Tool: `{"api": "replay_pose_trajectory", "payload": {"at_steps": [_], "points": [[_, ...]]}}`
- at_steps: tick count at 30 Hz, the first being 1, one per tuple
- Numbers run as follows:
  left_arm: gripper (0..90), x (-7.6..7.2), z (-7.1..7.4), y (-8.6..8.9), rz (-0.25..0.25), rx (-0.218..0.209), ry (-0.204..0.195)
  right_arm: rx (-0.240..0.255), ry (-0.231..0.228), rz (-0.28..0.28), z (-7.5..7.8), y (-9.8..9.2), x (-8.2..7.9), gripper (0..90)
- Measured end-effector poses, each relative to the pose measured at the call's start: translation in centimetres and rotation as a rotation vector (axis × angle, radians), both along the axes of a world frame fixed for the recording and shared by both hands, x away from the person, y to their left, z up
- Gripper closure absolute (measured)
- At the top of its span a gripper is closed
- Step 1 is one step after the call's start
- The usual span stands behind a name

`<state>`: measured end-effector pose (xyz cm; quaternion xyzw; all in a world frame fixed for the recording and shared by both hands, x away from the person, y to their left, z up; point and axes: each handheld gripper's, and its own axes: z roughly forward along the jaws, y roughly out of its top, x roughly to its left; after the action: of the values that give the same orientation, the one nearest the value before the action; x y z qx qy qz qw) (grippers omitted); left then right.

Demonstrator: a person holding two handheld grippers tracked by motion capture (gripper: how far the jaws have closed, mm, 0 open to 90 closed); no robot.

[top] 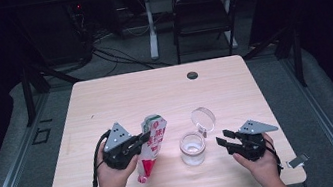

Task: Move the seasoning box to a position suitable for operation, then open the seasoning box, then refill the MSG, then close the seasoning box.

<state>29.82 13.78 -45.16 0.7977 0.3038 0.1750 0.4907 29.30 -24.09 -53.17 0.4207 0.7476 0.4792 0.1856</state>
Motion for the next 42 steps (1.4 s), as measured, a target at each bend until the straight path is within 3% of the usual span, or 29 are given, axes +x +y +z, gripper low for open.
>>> {"api": "replay_pose_trajectory", "payload": {"at_steps": [3,9,17,28,30,34,42], "points": [[89.9,-0.1,-0.2,-0.3,-0.018,-0.007,0.011,0.004,-0.015,0.001,0.6,0.0,-0.3,57.7],[89.9,-0.5,-0.7,-1.1,-0.038,0.007,0.016,0.020,0.000,0.027,1.5,-0.2,-0.8,65.9],[89.9,-1.1,-1.3,-1.8,-0.059,0.023,0.028,-0.005,-0.052,0.045,3.4,0.1,-1.6,71.8],[89.8,-1.6,-1.8,-1.7,-0.061,0.016,0.051,0.015,-0.086,0.154,5.4,1.9,-2.0,75.9],[89.9,-1.8,-1.9,-1.7,-0.061,0.015,0.053,0.000,-0.094,0.181,5.8,2.5,-2.0,75.4],[89.9,-2.0,-2.3,-1.8,-0.064,0.021,0.068,-0.033,-0.104,0.238,6.6,4.0,-1.5,73.1],[89.8,-2.4,-2.8,-2.1,-0.065,0.038,0.081,-0.031,-0.113,0.316,7.9,6.9,0.6,70.2]]}}
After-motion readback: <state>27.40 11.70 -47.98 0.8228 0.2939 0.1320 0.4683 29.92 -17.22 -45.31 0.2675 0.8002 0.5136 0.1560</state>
